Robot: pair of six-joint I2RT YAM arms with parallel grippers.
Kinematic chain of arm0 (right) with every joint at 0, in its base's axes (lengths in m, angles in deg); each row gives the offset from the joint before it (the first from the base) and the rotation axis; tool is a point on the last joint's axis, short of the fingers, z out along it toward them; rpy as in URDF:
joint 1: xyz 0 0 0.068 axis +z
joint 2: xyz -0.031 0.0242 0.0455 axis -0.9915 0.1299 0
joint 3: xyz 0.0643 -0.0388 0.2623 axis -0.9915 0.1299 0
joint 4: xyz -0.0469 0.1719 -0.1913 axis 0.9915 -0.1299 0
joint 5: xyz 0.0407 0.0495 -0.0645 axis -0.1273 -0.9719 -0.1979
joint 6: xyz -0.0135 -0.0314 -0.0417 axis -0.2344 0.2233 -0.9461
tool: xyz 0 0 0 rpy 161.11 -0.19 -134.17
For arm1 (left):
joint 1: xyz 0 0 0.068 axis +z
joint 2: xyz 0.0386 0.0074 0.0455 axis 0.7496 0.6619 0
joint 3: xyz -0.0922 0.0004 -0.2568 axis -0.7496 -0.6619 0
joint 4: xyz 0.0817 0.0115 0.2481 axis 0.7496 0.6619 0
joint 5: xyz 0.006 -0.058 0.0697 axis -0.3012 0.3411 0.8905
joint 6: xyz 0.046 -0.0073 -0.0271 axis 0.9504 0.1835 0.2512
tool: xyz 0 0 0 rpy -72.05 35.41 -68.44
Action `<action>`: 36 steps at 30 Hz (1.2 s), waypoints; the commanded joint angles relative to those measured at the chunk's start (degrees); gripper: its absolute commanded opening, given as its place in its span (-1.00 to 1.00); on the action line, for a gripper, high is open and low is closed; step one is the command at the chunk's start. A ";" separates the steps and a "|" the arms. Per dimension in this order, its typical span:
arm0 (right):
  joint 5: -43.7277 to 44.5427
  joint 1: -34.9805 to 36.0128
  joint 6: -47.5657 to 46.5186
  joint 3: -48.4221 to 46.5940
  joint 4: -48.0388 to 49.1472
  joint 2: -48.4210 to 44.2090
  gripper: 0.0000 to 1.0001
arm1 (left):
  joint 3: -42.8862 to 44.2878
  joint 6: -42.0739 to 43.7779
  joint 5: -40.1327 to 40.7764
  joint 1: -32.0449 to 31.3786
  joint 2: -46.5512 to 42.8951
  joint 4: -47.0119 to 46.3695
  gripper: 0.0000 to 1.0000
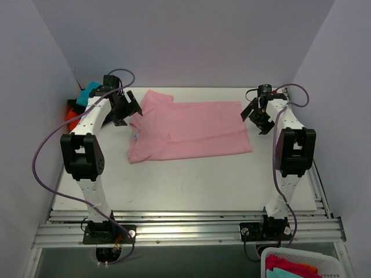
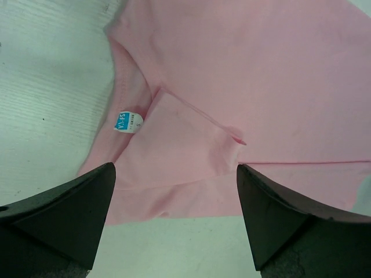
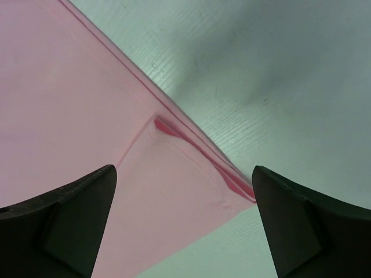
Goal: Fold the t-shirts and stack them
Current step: Fold the tshirt
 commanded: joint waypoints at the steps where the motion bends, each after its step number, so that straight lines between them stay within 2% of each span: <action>1: -5.14 -1.70 -1.07 1.31 4.96 -2.41 0.97 | 0.25 1.34 -0.50 1.30 -1.10 -3.81 0.88; 4: -6.47 -1.62 -1.16 -3.07 6.81 0.48 0.96 | 8.41 2.58 -3.31 1.57 4.52 -4.78 0.88; 5: -6.56 -1.62 -1.16 -6.31 6.81 1.36 0.96 | 13.48 1.71 -5.58 2.18 6.62 -4.52 0.88; 7: -6.12 -1.71 -0.89 -10.01 6.03 4.35 0.96 | 16.59 -1.27 -7.62 2.97 11.64 -6.79 0.89; 10: -6.73 -1.62 -0.37 -15.56 5.41 7.08 0.95 | 26.25 -3.22 -9.56 3.42 18.67 -7.24 0.93; 14: -8.40 -1.53 0.07 -16.89 9.61 8.22 0.95 | 34.95 -5.50 -11.58 3.94 24.64 -11.02 0.93; 15: -8.76 -1.53 0.07 -16.89 12.06 9.10 0.95 | 38.02 -5.77 -12.45 3.94 28.84 -11.54 0.93; 18: -10.42 -1.36 0.78 -17.85 16.28 12.34 0.95 | 53.03 -8.31 -14.56 3.94 37.98 -14.08 0.90; 19: -10.87 -1.18 0.78 -18.29 17.35 13.32 0.94 | 55.00 -10.32 -14.75 3.94 40.11 -15.23 0.89; 21: -11.49 -0.92 0.78 -20.22 19.73 16.90 0.94 | 55.81 -13.05 -16.23 3.94 44.16 -23.46 0.88; 24: -11.31 -0.74 1.04 -26.80 20.26 23.05 0.94 | 54.67 -16.58 -14.15 3.94 47.68 -32.10 0.88; 28: -11.92 -0.65 2.88 -36.73 18.68 29.58 0.93 | 57.12 -19.56 -12.90 3.94 53.57 -34.57 0.88; 34: -12.98 -0.48 4.99 -36.49 21.58 30.90 0.93 | 55.81 -18.25 -10.97 2.81 57.27 -34.39 0.89; 36: -13.15 -0.48 5.26 -36.40 22.02 30.82 0.93 | 55.98 -18.78 -10.88 2.63 57.97 -35.01 0.99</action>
